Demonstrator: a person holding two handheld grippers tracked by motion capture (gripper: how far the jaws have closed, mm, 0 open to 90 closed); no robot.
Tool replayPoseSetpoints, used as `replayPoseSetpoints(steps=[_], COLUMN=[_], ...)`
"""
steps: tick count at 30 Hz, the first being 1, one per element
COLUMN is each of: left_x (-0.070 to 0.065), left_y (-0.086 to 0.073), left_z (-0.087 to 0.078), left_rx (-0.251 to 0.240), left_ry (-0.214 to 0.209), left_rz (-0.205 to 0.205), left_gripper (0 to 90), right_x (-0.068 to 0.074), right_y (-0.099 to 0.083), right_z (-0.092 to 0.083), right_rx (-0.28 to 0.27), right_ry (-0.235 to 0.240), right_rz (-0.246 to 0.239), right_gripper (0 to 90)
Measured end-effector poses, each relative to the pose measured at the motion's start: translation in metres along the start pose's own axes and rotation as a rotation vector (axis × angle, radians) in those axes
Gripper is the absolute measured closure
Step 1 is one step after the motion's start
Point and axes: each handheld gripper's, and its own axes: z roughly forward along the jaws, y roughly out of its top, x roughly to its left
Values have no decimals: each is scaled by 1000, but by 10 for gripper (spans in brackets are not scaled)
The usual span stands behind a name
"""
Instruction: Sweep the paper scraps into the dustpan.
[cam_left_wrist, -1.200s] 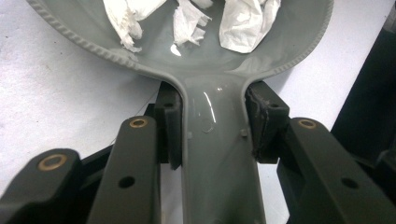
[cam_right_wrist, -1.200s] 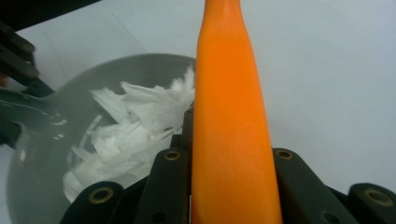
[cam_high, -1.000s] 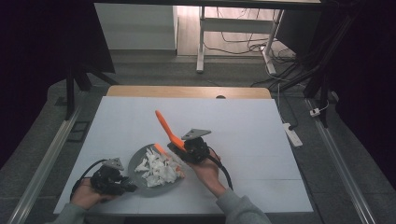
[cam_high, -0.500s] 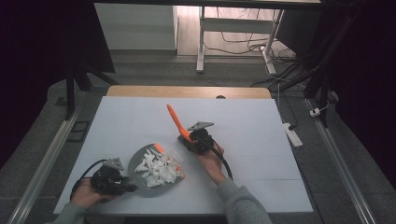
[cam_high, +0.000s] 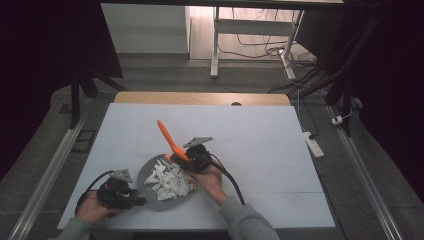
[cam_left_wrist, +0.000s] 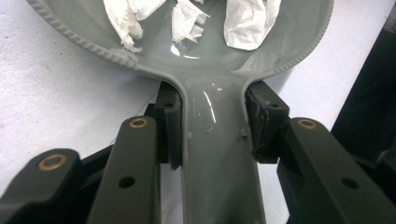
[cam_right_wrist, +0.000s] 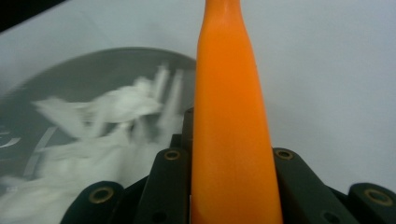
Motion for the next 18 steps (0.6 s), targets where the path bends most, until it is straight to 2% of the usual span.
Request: replayPoseSetpoints(steps=[5,7,11,18], left_x=[-1,-1,0,1], left_y=[0,0,0,-1], left_z=[0,0,-1,-2], left_rx=[0,-1,-9,-19], left_ry=[4,6,6,2], left_rz=[0,0,-2,0], left_gripper=[610,610,610,610], right_x=[25,33,39,23], right_y=[5,8,14,17], right_z=[-1,-3,-13,-29], right_rx=[15,26,-27,-84], right_ry=[86,88,55,7], right_rz=[-66,-121,-183,-137], right_gripper=[771,771,771,772])
